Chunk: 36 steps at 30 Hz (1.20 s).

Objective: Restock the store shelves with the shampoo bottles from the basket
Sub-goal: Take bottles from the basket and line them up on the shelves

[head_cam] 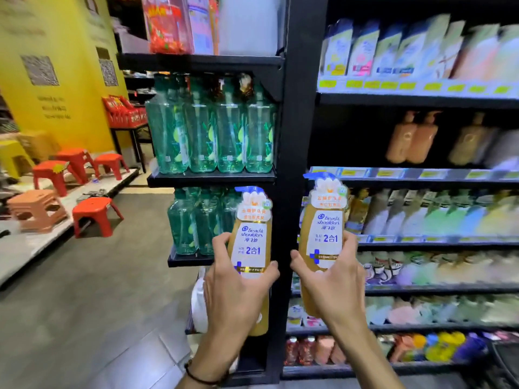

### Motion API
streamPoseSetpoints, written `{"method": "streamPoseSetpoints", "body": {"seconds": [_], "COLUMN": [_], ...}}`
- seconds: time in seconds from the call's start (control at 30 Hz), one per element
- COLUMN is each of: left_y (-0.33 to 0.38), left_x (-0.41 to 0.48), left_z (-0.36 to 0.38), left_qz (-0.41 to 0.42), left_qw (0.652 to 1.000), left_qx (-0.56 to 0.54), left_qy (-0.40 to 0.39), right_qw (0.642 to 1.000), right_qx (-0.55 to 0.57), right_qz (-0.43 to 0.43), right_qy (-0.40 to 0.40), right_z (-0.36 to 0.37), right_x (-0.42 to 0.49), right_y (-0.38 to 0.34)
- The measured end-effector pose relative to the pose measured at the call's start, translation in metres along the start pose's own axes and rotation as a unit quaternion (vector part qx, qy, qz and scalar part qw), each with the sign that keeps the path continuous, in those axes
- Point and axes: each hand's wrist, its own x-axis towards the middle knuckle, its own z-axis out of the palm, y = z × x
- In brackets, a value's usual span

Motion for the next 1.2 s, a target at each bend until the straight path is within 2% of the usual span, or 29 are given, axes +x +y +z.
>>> {"method": "streamPoseSetpoints", "body": {"seconds": [0.17,0.5,0.8,1.2], "left_y": [0.069,0.174,0.192,0.174], "left_x": [-0.032,-0.066,-0.045,0.018], "left_z": [0.050,0.126,0.139,0.150], "left_qz": [0.008,0.019,0.035,0.038], "left_qw": [0.999,0.999,0.998,0.997], "left_qx": [-0.026,-0.030,-0.022,-0.041], "left_qy": [0.019,0.026,0.047,0.055], "right_qw": [0.999,0.996,0.994,0.994], "right_qx": [0.016,0.067,0.092,0.075], "right_qz": [-0.036,-0.049,-0.052,-0.071], "right_qy": [0.028,-0.012,-0.005,0.043], "right_z": [-0.079,-0.181,-0.189,-0.152], "right_x": [0.040,0.103,0.132,0.163], "right_y": [0.035,0.075,0.080,0.071]}}
